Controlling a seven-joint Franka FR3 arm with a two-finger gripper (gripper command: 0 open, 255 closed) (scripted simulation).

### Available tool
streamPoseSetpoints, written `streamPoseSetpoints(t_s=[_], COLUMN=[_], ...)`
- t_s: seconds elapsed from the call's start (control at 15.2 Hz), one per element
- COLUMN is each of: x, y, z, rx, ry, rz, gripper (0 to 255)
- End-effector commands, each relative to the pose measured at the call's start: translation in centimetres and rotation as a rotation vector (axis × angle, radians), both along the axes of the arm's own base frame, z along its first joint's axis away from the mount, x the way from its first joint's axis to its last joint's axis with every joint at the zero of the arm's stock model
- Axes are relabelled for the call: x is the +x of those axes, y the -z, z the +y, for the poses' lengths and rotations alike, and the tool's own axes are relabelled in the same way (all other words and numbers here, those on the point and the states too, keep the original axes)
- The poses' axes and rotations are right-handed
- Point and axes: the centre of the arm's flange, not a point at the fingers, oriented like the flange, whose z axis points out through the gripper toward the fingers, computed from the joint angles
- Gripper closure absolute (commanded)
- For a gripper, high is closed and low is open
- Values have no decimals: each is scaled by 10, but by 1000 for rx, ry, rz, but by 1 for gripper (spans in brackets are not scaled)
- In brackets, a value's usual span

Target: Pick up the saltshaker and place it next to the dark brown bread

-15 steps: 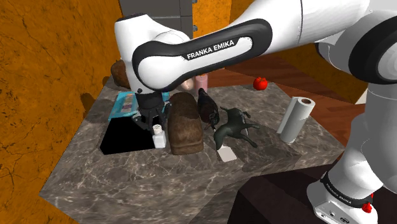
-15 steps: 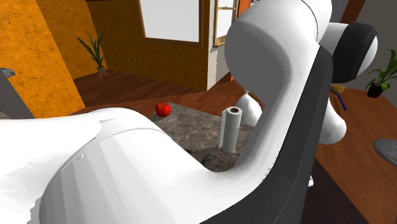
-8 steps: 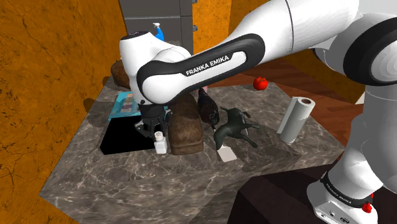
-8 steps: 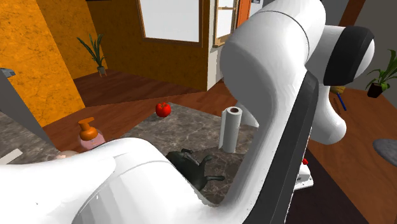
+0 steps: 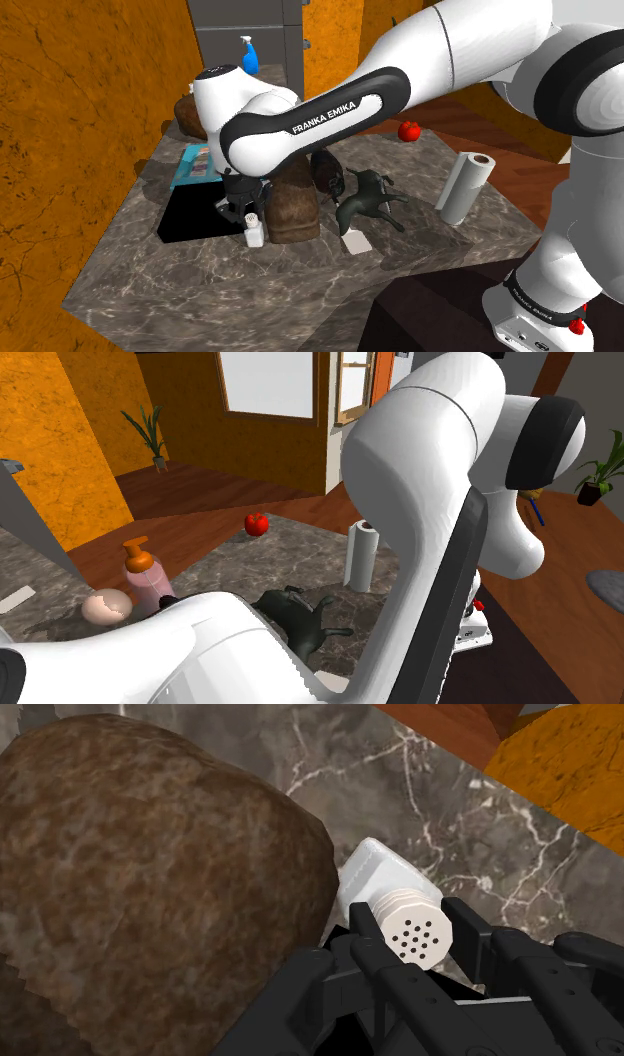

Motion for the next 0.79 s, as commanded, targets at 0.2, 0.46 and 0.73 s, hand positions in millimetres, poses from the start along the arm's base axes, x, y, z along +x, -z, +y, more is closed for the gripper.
streamPoseSetpoints(t_s=[0.2, 0.46, 0.73], x=[0, 0, 1], y=[0, 0, -26], z=[0, 0, 0], rx=[0, 0, 0], ry=[0, 0, 0], rz=[0, 0, 0], gripper=[255, 0, 0])
